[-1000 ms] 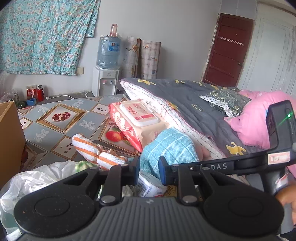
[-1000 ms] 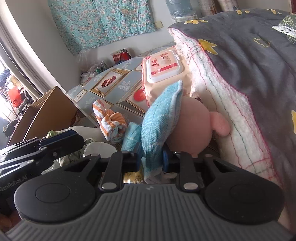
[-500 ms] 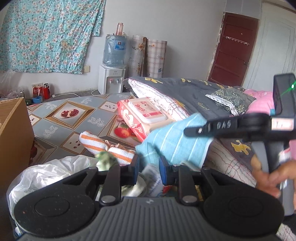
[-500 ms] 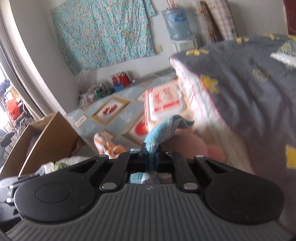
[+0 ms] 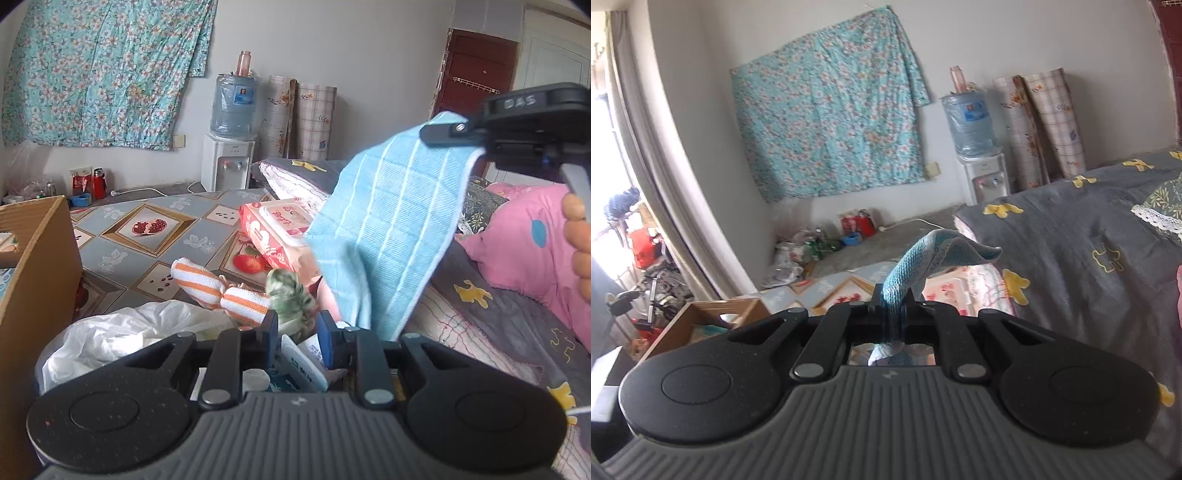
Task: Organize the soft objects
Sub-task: 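Lift the blue checked towel with the right tool and lay it on the white bag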
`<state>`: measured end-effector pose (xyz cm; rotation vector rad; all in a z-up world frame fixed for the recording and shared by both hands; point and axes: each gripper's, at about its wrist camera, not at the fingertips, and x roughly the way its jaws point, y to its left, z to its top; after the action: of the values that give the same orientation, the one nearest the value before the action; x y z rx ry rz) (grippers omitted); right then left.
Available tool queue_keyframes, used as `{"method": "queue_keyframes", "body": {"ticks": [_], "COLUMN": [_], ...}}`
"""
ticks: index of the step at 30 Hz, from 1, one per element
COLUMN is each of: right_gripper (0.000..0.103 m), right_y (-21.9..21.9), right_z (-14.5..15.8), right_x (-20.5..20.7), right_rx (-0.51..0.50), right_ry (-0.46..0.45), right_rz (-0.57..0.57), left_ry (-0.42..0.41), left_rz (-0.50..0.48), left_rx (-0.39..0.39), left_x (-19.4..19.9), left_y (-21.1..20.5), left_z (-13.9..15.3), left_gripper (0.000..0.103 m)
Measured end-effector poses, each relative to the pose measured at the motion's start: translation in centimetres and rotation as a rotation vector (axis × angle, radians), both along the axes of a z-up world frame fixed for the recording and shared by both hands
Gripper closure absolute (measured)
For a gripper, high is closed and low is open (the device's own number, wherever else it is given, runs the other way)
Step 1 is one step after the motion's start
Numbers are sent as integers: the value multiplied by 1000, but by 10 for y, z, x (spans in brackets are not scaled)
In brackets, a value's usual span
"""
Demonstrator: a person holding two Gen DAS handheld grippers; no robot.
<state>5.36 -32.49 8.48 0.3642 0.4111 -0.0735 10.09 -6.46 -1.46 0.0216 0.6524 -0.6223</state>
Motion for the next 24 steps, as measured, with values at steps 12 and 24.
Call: {"method": "queue_keyframes", "body": {"ticks": [12, 24], "right_gripper": [98, 97], "right_y": [22, 20], "right_z": [65, -75], "right_x": [-79, -85], "right_rx": [138, -2], "right_ry": [-109, 276], "right_rz": [179, -9], "left_ry": [30, 51], "left_rz": [-9, -56], "left_rx": [-42, 13], "left_x": [-50, -78], "left_y": [32, 15], "left_z": [19, -6], "left_gripper": [78, 75]}}
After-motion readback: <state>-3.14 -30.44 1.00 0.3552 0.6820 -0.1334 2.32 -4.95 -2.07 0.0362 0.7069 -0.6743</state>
